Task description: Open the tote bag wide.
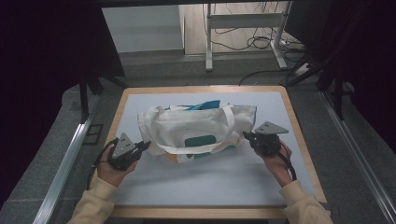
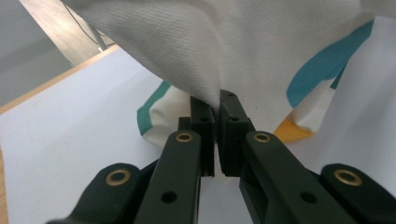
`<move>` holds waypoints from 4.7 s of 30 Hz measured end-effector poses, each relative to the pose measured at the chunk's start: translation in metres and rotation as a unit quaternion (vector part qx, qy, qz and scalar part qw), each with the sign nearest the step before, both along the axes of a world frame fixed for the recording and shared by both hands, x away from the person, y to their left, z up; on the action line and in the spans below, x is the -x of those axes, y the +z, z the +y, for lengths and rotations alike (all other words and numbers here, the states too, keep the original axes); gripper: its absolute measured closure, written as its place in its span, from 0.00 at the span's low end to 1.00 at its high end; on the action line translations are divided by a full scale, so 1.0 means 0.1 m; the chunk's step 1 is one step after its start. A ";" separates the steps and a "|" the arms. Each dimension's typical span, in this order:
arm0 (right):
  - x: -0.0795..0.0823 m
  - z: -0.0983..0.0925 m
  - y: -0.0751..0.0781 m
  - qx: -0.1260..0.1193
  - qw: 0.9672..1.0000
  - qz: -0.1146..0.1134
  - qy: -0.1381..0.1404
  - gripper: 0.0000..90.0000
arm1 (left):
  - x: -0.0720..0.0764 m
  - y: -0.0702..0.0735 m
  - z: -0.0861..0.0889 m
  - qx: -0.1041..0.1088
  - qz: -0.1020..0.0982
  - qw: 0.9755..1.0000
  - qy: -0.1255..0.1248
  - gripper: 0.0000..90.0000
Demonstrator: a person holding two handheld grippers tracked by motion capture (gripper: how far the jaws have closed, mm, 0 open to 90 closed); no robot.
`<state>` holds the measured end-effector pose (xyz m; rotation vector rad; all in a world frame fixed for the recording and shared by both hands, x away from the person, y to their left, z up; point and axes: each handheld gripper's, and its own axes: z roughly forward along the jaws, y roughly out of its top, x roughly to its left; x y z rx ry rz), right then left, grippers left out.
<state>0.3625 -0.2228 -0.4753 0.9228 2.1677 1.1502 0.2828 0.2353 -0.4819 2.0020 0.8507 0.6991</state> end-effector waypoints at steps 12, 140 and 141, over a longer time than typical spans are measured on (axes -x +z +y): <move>-0.08 0.13 -0.25 0.056 0.997 0.052 0.007 0.95 | -0.18 -0.17 -0.02 0.014 0.061 0.998 0.009 0.97; 0.09 0.51 -0.15 0.024 0.989 0.116 0.091 0.99 | -0.50 -0.03 -0.15 0.065 0.164 0.984 -0.007 1.00; 0.10 0.51 -0.19 0.024 0.988 0.121 0.090 0.99 | -0.49 -0.06 -0.15 0.064 0.165 0.984 -0.005 1.00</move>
